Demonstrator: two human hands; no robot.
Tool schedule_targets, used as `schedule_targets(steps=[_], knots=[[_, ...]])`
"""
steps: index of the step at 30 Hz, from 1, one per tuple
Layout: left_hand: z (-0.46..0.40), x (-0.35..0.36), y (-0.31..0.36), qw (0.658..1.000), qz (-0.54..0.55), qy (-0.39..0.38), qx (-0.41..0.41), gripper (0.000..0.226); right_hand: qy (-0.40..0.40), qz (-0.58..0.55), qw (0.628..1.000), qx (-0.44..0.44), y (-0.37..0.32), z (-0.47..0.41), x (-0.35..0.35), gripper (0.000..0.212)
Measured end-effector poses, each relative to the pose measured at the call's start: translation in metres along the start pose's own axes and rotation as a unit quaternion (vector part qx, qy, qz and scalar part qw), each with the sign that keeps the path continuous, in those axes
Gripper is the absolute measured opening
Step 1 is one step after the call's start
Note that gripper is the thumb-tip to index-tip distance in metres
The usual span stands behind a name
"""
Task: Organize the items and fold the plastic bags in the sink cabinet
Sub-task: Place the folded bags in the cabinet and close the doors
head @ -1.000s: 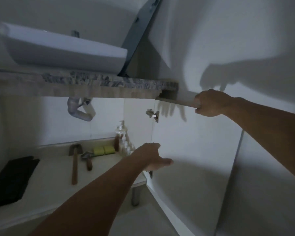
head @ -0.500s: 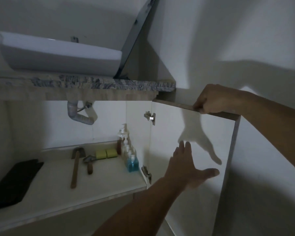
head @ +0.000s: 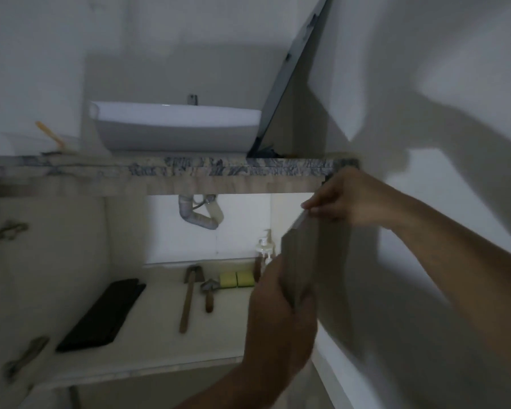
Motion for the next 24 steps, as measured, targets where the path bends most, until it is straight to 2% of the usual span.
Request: schedule_targets(steps=[4, 6, 9, 12, 15, 16, 18, 19, 21, 23, 24], knots=[[-0.019, -0.063, -0.015, 0.984, -0.090, 0.151, -0.009, 0.019, 0.049, 0.011, 0.996, -0.067, -0.022, -0.022, 0.033, 0.024], [-0.030, -0.087, -0.023, 0.975, -0.123, 0.182, -0.025, 0.026, 0.060, 0.053, 0.993, -0.086, -0.029, -0.031, 0.057, 0.032], [-0.048, -0.111, -0.044, 0.967, -0.156, 0.196, -0.050, 0.055, 0.093, 0.170, 0.971, -0.138, -0.038, -0.041, 0.097, 0.040], [-0.065, -0.117, -0.055, 0.961, -0.212, 0.168, -0.055, 0.082, 0.168, 0.148, 0.962, -0.157, -0.041, -0.052, 0.113, 0.044], [-0.078, -0.117, -0.063, 0.948, -0.279, 0.141, -0.052, 0.098, 0.178, 0.180, 0.951, -0.178, -0.045, -0.065, 0.126, 0.048], [-0.083, -0.117, -0.061, 0.942, -0.306, 0.136, -0.028, 0.102, 0.186, 0.196, 0.945, -0.184, -0.047, -0.068, 0.126, 0.049], [-0.092, -0.116, -0.053, 0.901, -0.407, 0.135, 0.073, 0.105, 0.189, 0.216, 0.938, -0.195, -0.047, -0.074, 0.128, 0.051], [-0.098, -0.112, -0.053, 0.855, -0.493, 0.123, 0.107, 0.101, 0.184, 0.218, 0.937, -0.200, -0.048, -0.076, 0.129, 0.052], [-0.113, -0.109, -0.068, 0.754, -0.646, 0.084, 0.091, 0.102, 0.166, 0.209, 0.941, -0.209, -0.050, -0.081, 0.134, 0.052], [-0.128, -0.112, -0.082, 0.700, -0.712, 0.039, 0.048, 0.105, 0.134, 0.216, 0.946, -0.204, -0.051, -0.090, 0.144, 0.054], [-0.134, -0.114, -0.088, 0.687, -0.725, 0.027, 0.040, 0.106, 0.122, 0.223, 0.947, -0.196, -0.050, -0.096, 0.148, 0.055]])
Point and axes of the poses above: each hand's wrist, its own z-axis away from the middle knuckle, its own x-axis out of the palm, y = z × x, the point moved 9 cm from there along -z, towards the middle knuckle, and after that the axes turned 1 degree about y, right-handed, at the moved point
